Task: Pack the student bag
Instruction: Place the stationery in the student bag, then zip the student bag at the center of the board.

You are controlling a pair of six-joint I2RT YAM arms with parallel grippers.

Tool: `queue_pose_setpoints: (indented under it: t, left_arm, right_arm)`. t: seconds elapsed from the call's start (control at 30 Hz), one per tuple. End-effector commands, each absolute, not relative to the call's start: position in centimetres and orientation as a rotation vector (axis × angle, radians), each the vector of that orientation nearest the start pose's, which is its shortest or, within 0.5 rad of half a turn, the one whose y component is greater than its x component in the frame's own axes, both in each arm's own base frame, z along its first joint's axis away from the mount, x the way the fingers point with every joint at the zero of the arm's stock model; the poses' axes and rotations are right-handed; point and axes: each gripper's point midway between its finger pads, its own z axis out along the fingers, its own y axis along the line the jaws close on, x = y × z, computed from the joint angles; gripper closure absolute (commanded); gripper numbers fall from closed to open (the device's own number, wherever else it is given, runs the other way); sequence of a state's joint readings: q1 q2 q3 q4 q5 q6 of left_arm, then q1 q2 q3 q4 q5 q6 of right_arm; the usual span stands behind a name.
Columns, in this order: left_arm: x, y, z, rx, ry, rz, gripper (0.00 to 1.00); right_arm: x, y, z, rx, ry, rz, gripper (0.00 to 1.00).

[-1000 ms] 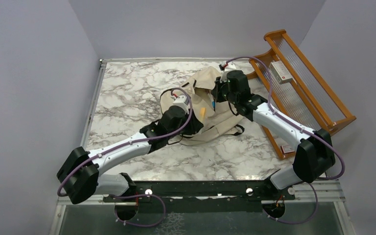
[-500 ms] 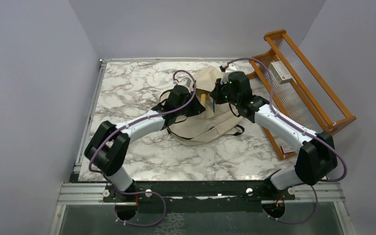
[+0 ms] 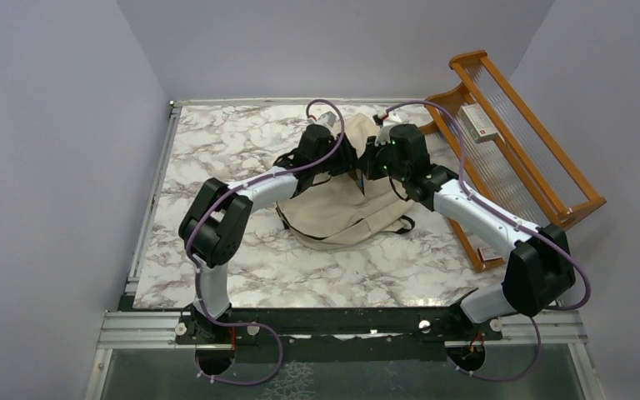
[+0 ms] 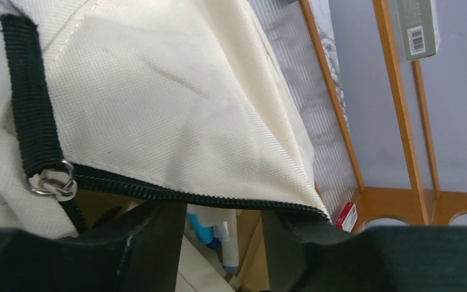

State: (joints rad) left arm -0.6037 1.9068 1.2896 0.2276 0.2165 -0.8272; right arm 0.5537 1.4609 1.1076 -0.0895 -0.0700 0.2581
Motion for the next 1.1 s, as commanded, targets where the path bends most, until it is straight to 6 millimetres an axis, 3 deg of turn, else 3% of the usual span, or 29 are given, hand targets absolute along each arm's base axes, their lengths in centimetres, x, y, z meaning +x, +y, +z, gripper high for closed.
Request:
queue_pose_setpoints:
  t: [0.0, 0.17, 0.43, 0.73, 1.07]
  left_arm:
    - [42.3, -37.6, 17.6, -0.03, 2.048, -1.162, 0.47]
    - [41.2, -36.4, 17.1, 0.013, 2.072, -1.107, 0.39]
    - [40.0, -33.2, 16.6, 0.051, 2.105, -0.927, 0.37]
    - [41.7, -29.5, 14.2, -0.132, 2.193, -0.638, 0.37]
    - [43.8, -28.3, 12.0, -0.245, 2.228, -0.479, 0.36]
  right_arm:
    - [36.4, 26.4, 21.9, -0.363, 1.973, 0.633, 1.0]
    - [36.9, 25.9, 21.1, -0.343, 1.989, 0.592, 0.99]
    - [37.0, 25.7, 20.3, -0.34, 2.004, 0.575, 0.99]
    - [36.9, 25.7, 19.7, -0.345, 2.016, 0.571, 0.99]
    - [36.8, 26.0, 19.4, -0.353, 2.024, 0.586, 1.0]
